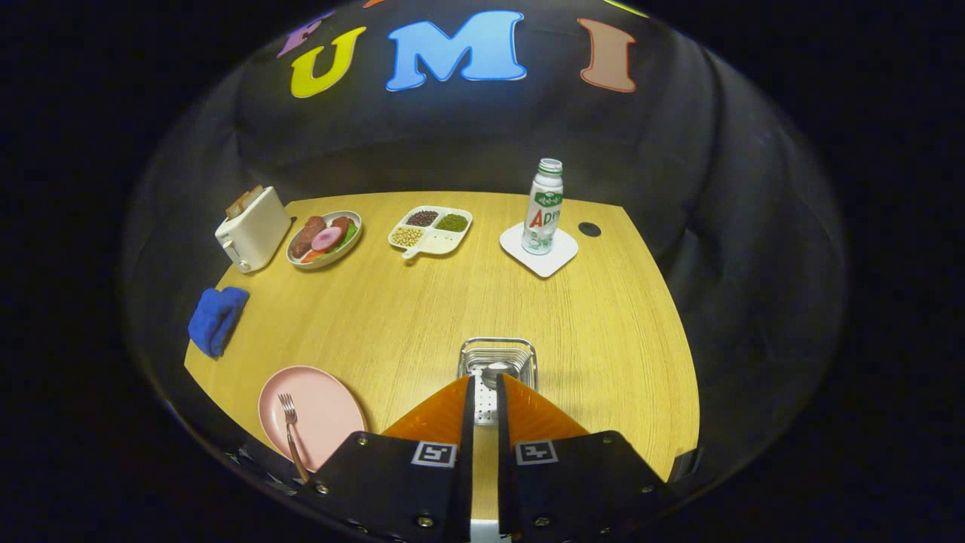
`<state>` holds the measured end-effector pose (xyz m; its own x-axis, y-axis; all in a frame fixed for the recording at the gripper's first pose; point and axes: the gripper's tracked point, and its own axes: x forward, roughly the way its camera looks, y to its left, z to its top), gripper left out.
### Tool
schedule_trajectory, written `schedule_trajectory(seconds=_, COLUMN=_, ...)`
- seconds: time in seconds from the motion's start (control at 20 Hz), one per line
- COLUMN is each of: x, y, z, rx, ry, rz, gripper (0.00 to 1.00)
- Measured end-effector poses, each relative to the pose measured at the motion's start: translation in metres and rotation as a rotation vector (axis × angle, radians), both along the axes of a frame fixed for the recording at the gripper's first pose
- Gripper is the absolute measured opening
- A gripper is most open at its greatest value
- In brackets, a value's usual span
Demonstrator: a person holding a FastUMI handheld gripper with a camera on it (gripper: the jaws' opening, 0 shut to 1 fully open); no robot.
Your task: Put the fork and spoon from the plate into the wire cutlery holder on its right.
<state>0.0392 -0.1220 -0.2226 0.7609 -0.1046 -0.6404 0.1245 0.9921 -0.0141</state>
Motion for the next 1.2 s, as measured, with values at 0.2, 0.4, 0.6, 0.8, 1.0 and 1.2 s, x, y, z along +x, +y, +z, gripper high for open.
schedule_trajectory(seconds=0.2, x=0.006, y=0.06, z=0.006, rx=0.046, ry=-0.026, rz=0.094, gripper=0.14)
schedule_trajectory(seconds=0.4, x=0.011, y=0.114, z=-0.006, rx=0.075, ry=-0.015, rz=0.187, gripper=0.14)
schedule_trajectory(seconds=0.6, x=0.005, y=0.162, z=-0.029, rx=0.115, ry=0.02, rz=0.253, gripper=0.15)
schedule_trajectory(seconds=0.8, x=-0.012, y=0.21, z=-0.058, rx=0.161, ry=0.085, rz=0.325, gripper=0.35)
schedule_trajectory(seconds=1.0, x=-0.036, y=0.25, z=-0.089, rx=0.193, ry=0.162, rz=0.392, gripper=0.36)
schedule_trajectory(seconds=1.2, x=-0.055, y=0.265, z=-0.122, rx=0.177, ry=0.246, rz=0.425, gripper=0.36)
